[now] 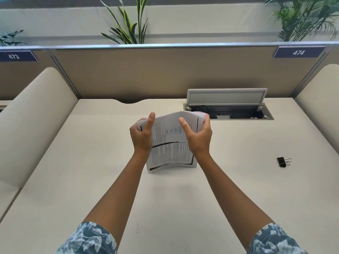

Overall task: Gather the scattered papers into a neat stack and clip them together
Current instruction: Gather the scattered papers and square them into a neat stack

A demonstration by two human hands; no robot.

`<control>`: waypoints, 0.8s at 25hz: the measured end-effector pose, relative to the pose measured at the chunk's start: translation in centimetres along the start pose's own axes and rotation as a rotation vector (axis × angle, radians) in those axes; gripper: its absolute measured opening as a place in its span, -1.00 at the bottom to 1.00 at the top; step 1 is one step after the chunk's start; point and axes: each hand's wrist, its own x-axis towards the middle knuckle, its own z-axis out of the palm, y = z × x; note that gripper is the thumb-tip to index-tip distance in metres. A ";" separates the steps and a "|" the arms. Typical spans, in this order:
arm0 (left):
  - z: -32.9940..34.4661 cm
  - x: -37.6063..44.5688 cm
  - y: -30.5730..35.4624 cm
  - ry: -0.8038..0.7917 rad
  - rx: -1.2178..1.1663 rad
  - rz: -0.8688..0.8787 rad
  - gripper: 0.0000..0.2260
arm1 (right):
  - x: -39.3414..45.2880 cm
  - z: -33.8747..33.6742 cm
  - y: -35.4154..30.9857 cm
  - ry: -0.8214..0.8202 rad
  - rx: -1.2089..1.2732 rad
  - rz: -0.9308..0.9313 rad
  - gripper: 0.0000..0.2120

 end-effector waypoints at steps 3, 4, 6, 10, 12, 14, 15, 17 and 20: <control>0.5 -0.3 0.4 0.083 0.009 0.050 -0.44 | -0.2 0.0 0.1 0.003 -0.004 0.016 -0.61; 0.6 -0.4 0.5 0.104 0.015 0.068 -0.42 | -0.2 -0.1 0.0 0.014 -0.002 0.013 -0.57; 0.5 -0.4 0.4 0.122 0.030 0.084 -0.42 | 0.0 -0.1 0.0 0.035 0.007 0.008 -0.48; -0.4 -0.2 -0.8 0.117 0.045 0.039 -0.52 | 0.1 -1.5 2.0 -0.050 0.041 0.136 -0.42; -0.8 -0.5 -1.5 0.106 0.051 0.013 -0.64 | -0.4 -2.1 3.6 -0.123 -0.019 0.229 -0.47; -1.1 -1.0 -2.2 0.053 0.048 -0.007 -0.75 | -1.2 -2.6 5.1 -0.167 -0.023 0.284 -0.55; -1.2 -1.3 -2.6 0.010 0.050 -0.013 -0.77 | -1.5 -2.7 5.6 -0.179 -0.003 0.305 -0.59; -1.2 -2.0 -3.2 -0.064 0.053 -0.034 -0.78 | -2.0 -2.9 6.1 -0.189 0.031 0.346 -0.67; -1.0 -2.5 -3.5 -0.062 0.053 -0.060 -0.79 | -1.9 -2.7 6.1 -0.189 0.045 0.362 -0.76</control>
